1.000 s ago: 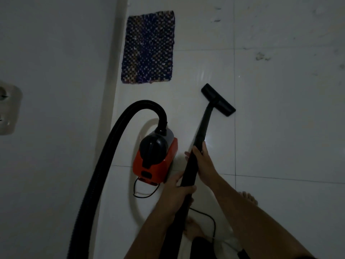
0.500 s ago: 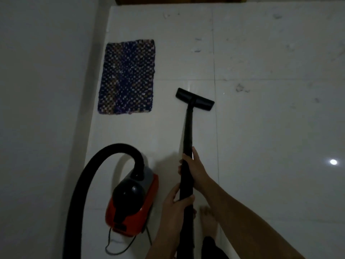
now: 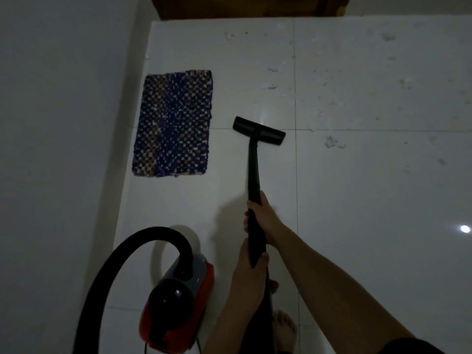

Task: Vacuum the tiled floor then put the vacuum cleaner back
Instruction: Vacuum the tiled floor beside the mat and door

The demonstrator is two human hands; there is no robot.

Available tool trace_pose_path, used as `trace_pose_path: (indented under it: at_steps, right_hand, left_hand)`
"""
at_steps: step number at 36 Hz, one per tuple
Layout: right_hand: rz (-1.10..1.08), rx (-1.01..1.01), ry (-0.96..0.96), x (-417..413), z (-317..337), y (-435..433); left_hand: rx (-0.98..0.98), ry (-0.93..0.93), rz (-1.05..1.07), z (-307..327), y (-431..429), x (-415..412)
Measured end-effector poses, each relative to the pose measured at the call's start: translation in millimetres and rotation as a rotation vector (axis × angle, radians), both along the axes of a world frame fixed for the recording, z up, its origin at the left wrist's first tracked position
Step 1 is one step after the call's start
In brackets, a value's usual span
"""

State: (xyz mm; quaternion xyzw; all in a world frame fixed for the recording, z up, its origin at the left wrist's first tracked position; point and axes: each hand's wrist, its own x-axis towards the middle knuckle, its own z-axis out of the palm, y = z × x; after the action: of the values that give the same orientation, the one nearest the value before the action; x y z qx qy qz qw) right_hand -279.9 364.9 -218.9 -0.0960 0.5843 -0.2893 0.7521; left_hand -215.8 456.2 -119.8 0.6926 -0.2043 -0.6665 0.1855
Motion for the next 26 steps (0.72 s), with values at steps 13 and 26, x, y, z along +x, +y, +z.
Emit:
trace_pose_path:
  at_steps: [13,26]
  right_hand:
    - [0.207,-0.012,0.214,11.4,-6.6,-112.8]
    - [-0.080,0.014,0.016,27.5,-12.1,-212.2]
  left_hand:
    - [-0.031,0.015,-0.051,-5.4,-105.5,12.1]
    - [-0.037,0.064,0.007,0.9,-213.8,34.2]
